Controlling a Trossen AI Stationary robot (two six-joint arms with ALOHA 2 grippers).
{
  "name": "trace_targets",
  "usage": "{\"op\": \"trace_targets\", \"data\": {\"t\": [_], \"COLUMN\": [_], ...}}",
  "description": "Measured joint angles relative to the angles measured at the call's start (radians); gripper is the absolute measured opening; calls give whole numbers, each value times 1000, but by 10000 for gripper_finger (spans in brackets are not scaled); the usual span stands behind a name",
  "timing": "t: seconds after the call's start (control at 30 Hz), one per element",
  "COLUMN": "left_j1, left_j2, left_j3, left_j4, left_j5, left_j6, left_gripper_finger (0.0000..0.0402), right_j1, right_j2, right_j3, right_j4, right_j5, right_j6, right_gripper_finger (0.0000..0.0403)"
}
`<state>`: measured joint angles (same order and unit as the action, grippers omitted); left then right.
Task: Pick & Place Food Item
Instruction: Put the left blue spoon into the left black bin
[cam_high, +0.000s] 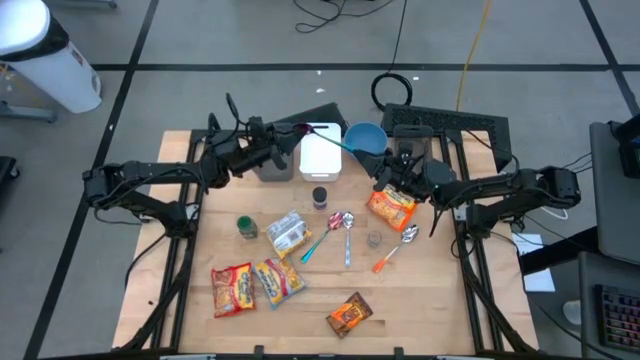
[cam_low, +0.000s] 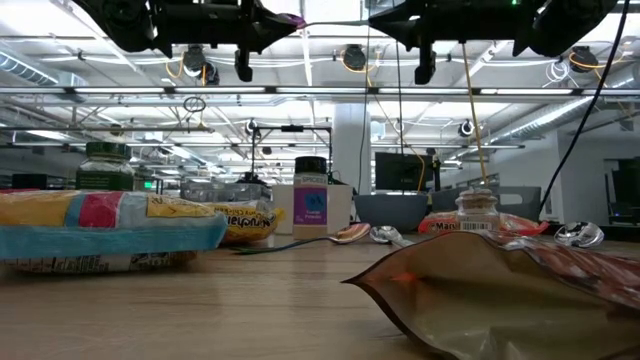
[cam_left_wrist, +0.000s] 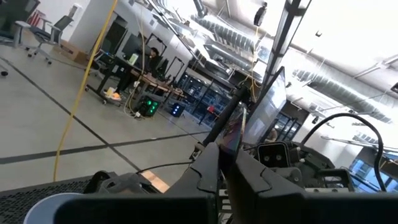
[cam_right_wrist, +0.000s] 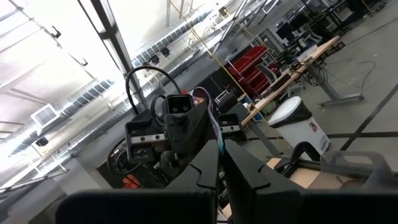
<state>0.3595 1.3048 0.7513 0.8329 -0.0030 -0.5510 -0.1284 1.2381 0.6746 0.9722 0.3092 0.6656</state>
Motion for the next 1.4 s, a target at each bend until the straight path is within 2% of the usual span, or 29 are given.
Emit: {"op": "trace_targets", "data": {"t": [0.43,0.8,0.93,1.1,1.4], "left_j1": [0,0,1,24,85], "left_j2": [0,0,0,0,-34], "left_j3": [0,0,0,0,0], "left_j4": [-10,-9,-17,-21,-66], "left_j5": [36,59,66,126,235], "left_j6": [4,-5,-4,-23,-34], "left_gripper_finger": [6,13,6,14,14], "right_j1": [0,-1,-3,-3,-3], "right_j2": [-2,-2,-2,-6,-7], "right_j3": [1,1,1,1,1], "right_j4": [10,20,56,87,162], "right_j5": [-27,-50,-52,-51,-50], "right_j6": [10,18,18,-23,-81], "right_gripper_finger": [73,196,228,242,232]}}
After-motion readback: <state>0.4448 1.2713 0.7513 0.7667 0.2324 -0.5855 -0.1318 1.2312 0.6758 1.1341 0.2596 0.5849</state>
